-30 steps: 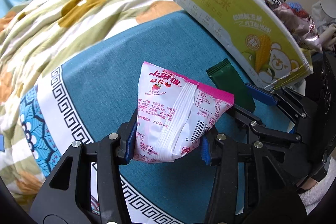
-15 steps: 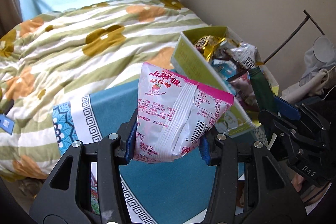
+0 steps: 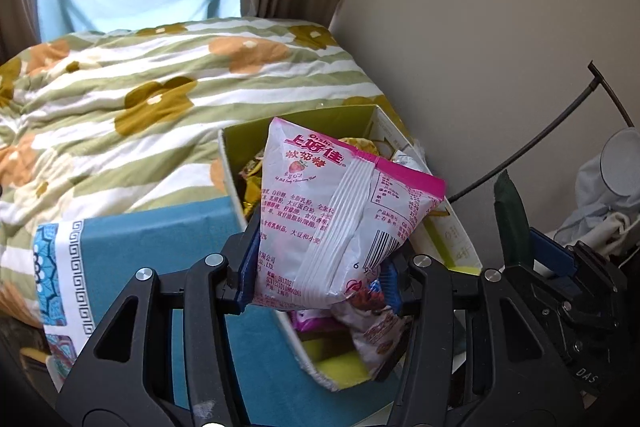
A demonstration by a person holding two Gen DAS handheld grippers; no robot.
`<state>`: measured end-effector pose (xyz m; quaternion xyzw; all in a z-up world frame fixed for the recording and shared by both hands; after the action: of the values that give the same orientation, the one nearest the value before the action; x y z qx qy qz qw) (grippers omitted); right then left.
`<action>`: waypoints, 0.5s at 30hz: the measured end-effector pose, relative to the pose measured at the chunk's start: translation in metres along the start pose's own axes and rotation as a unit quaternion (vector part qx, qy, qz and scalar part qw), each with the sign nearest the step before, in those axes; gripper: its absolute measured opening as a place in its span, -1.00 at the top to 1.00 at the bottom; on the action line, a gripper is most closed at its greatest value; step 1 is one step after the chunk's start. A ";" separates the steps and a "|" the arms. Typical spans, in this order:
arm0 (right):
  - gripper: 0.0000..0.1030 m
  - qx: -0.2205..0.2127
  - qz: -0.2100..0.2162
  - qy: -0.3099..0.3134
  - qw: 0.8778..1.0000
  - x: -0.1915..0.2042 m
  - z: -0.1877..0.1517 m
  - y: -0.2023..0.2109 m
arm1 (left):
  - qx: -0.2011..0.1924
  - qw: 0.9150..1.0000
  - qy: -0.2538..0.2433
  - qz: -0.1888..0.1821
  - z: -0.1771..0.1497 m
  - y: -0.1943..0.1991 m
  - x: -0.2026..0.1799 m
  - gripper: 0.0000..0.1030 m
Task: Organize snacks
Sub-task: 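Carry both items over the yellow box and open both tools to release them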
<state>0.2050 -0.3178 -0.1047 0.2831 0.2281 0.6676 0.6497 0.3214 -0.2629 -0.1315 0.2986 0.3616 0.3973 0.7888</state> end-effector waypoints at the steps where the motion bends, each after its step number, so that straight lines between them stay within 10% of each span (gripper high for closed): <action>1: 0.21 0.003 0.004 -0.002 1.000 -0.011 -0.001 0.000 | 0.006 1.000 0.007 0.002 0.000 -0.010 -0.006 0.11; 3: 0.21 0.011 0.013 0.002 1.000 -0.030 -0.003 -0.003 | 0.015 1.000 0.018 0.011 -0.002 -0.028 -0.015 -0.08; 6: 0.21 0.022 0.025 0.012 0.999 -0.050 -0.006 -0.009 | 0.004 0.999 0.024 0.041 -0.004 -0.040 -0.022 -0.99; 15: 0.22 0.040 0.043 0.012 0.998 -0.074 -0.018 -0.025 | -0.023 0.996 0.048 0.066 -0.030 0.006 -0.013 -0.99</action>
<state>0.2110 -0.3891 -0.1414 0.3109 0.2499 0.6884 0.6058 0.2891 -0.2649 -0.1397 0.2843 0.3697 0.4702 0.7492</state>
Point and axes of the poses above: each gripper's, at about its wrist camera, not at the fingertips, and y roughly against the way its jaws point, x to its left, z to its top, the point moved 9 cm from there along -y, roughly the way its jaws point, and after that the axes turned 4 degrees about y, right-handed, at the moved point
